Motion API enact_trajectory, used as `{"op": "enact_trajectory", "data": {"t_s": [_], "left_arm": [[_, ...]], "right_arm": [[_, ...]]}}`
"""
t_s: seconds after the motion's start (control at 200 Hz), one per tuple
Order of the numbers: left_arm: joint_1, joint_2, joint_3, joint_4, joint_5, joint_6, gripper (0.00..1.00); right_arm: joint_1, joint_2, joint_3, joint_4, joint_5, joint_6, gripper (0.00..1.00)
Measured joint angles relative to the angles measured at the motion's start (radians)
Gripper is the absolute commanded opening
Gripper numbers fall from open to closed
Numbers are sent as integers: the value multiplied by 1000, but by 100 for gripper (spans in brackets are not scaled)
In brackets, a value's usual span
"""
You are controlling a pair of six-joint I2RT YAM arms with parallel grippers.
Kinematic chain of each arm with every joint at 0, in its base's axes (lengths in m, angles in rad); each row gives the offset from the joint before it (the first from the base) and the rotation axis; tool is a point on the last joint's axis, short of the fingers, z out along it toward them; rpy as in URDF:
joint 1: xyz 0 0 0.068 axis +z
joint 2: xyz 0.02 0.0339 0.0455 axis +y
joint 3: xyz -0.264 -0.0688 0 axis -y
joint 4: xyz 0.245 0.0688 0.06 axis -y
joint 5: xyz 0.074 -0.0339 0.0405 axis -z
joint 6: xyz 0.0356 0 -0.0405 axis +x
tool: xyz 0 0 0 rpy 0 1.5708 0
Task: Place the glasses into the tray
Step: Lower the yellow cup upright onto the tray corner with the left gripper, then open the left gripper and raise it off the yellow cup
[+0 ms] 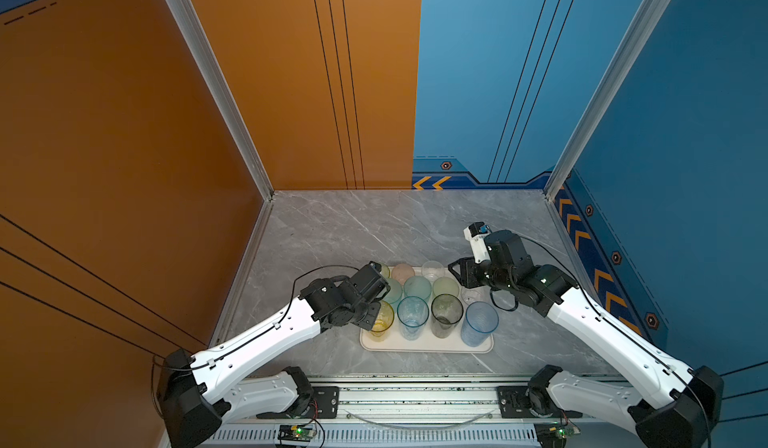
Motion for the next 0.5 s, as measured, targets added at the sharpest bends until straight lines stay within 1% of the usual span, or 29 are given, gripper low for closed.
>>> {"op": "enact_trajectory", "data": {"t_s": [0.155,0.501], "left_arm": [[5,9,0,-7,5,7,20],[18,-30,-1,-13,5,3,29]], "right_arm": [[0,0,0,0,0,0,46],[0,0,0,0,0,0,46]]}}
